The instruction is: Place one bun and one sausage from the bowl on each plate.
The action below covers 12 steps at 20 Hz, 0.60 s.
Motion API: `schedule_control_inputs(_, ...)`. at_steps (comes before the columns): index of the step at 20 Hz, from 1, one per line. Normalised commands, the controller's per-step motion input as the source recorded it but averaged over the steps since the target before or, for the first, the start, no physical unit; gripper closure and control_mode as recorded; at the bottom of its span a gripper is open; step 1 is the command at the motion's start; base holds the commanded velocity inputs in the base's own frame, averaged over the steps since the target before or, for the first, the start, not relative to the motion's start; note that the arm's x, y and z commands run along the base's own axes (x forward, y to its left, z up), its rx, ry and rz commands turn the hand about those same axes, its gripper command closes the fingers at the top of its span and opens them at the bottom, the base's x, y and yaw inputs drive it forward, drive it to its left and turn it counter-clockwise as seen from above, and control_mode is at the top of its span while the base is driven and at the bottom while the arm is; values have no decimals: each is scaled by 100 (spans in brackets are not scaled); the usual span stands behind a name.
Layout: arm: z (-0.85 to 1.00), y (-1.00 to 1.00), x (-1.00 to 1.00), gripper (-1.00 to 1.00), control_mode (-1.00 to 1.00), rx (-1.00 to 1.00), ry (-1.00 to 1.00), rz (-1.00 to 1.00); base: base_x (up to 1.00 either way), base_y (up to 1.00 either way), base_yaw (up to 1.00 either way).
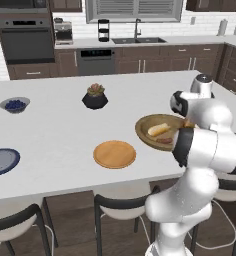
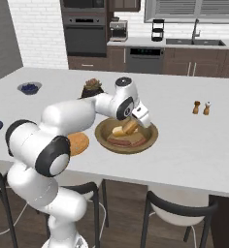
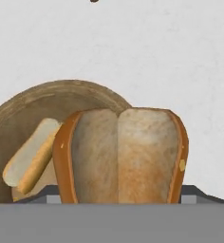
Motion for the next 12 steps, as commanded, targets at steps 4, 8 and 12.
schedule_control_inputs(4, 71, 74, -100, 100, -100, 0, -11, 0, 0, 0, 0)
schedule_control_inputs(8, 100, 88, -96, 100, -100, 0, -2, 1, 0, 0, 0)
schedule_control_inputs(12, 25, 25, -21, 100, 100, 0, 0, 0, -67, 75, 0)
